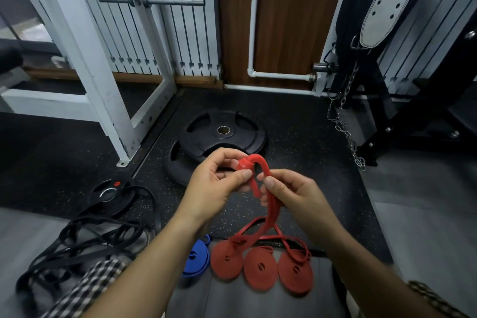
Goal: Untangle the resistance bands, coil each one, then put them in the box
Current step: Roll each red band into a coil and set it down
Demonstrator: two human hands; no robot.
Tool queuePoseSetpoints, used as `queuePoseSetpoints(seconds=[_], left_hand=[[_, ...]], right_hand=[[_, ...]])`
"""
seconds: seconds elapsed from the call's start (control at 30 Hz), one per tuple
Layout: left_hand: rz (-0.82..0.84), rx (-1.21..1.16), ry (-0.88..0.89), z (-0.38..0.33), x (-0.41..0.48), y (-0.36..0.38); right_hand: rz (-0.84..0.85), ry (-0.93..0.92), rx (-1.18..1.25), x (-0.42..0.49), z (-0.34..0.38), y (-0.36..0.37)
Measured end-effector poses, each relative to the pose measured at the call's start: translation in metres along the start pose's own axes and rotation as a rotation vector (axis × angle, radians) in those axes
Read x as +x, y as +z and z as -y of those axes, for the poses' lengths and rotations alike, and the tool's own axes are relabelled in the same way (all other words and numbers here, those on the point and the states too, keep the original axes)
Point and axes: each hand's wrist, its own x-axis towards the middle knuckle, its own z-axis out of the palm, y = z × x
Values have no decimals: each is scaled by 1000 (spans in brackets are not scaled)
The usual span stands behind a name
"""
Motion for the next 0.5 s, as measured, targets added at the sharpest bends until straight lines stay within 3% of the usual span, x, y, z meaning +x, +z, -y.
queuePoseSetpoints(seconds=[0.1,0.3,0.5], left_hand=[[-53,-128,4,-2,1,4],[-63,-166,-56,1,1,8],[93,41,-230,3,0,3]], right_hand=[[-24,-36,-52,-1,0,6],[2,-13,-118,1,-2,2],[29,-129,-625,-1,-7,-4]])
